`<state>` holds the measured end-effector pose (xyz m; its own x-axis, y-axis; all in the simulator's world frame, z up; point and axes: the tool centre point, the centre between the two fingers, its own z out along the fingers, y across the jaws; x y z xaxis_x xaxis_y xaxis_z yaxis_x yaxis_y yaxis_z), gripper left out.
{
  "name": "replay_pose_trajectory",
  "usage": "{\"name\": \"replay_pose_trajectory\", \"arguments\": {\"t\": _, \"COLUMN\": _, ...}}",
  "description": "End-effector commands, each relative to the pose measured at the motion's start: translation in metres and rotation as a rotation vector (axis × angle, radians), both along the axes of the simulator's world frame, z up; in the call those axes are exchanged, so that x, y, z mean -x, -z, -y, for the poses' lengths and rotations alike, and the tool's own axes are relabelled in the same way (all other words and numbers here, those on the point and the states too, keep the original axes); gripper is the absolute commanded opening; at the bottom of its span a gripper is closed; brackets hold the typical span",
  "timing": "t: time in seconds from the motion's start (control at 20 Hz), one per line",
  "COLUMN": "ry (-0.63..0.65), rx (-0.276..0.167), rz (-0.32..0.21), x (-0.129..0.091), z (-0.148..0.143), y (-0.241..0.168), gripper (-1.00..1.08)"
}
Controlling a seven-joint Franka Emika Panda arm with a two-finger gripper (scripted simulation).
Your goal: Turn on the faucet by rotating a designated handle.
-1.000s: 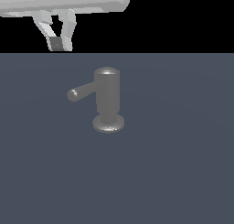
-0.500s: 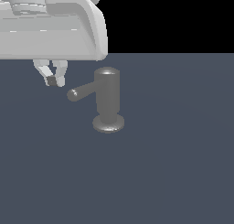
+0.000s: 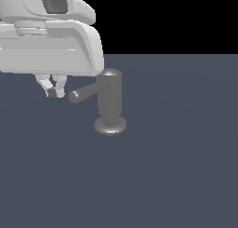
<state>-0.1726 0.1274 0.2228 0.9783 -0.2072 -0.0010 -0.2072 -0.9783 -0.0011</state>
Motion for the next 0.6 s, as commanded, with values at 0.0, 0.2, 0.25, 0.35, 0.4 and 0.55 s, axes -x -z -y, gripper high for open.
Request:
{"name": "replay_pose_trajectory", "arguments": {"t": 0.0, "ry": 0.001, "rx": 0.001, "rz": 0.001, "x": -0.001, "z": 0.000, "y": 0.001, "gripper": -1.00}}
{"name": "replay_pose_trajectory", "arguments": {"t": 0.2, "ry": 0.001, "rx": 0.001, "rz": 0.001, "x": -0.001, "z": 0.000, "y": 0.001, "gripper": -1.00}}
{"name": "replay_pose_trajectory", "arguments": {"t": 0.25, "ry": 0.001, "rx": 0.001, "rz": 0.001, "x": -0.001, "z": 0.004, "y": 0.001, "gripper": -1.00}}
{"name": "replay_pose_trajectory", "arguments": {"t": 0.35, "ry": 0.001, "rx": 0.001, "rz": 0.001, "x": 0.000, "z": 0.014, "y": 0.001, "gripper": -1.00}}
{"name": "replay_pose_trajectory", "arguments": {"t": 0.4, "ry": 0.001, "rx": 0.001, "rz": 0.001, "x": 0.000, "z": 0.019, "y": 0.001, "gripper": -1.00}}
{"name": "replay_pose_trajectory", "arguments": {"t": 0.55, "ry": 0.001, "rx": 0.001, "rz": 0.001, "x": 0.001, "z": 0.034, "y": 0.001, "gripper": -1.00}}
